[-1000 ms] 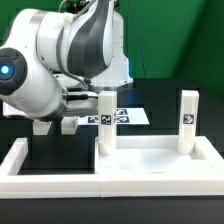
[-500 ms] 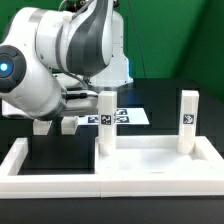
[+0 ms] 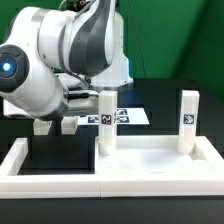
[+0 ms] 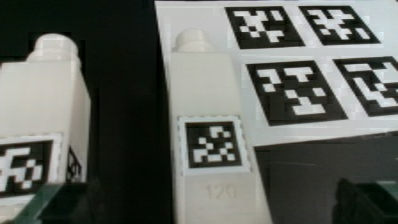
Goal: Assemble desk
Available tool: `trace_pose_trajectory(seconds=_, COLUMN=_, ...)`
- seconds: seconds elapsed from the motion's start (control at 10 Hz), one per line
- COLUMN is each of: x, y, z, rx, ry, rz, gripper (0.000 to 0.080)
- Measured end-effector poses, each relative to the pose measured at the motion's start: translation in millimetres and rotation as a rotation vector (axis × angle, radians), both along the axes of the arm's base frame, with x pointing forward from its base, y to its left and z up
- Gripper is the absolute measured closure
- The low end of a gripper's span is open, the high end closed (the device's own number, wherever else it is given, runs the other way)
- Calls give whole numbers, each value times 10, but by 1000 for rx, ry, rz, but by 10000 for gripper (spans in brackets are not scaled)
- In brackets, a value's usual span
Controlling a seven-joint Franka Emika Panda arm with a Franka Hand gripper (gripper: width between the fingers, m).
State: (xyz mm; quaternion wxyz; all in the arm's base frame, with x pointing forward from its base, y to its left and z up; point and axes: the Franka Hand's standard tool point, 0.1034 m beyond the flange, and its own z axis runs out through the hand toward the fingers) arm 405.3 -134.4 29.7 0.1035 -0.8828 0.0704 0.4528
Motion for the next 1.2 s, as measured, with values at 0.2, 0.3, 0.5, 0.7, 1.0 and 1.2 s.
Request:
trace_pose_trajectory(seconds=0.2, x=5, y=-7, z=-26, rx=-3, ry=-7, rz=0, gripper=151)
trace_pose_trajectory(seconds=0.3, x=-4, y=0, z=-46, rx=-2, ry=-4, rz=-1, gripper=151)
trace_pose_trajectory(seconds=0.5, x=-4, y=3, z=-48, rx=-1, ry=-4, rz=-2, gripper=151)
trace_pose_trajectory(seconds=0.7, x=-5, y=11, z=-56, rx=-2, ry=-3, rz=-1, gripper=151)
trace_pose_trajectory(seconds=1.0, x=-41, y=39, z=-166, rx=-3, ry=8, rz=9, gripper=151)
trace_pose_trajectory(seconds=1.2, x=-61, y=63, z=-211, rx=0, ry=17, rz=14, gripper=151)
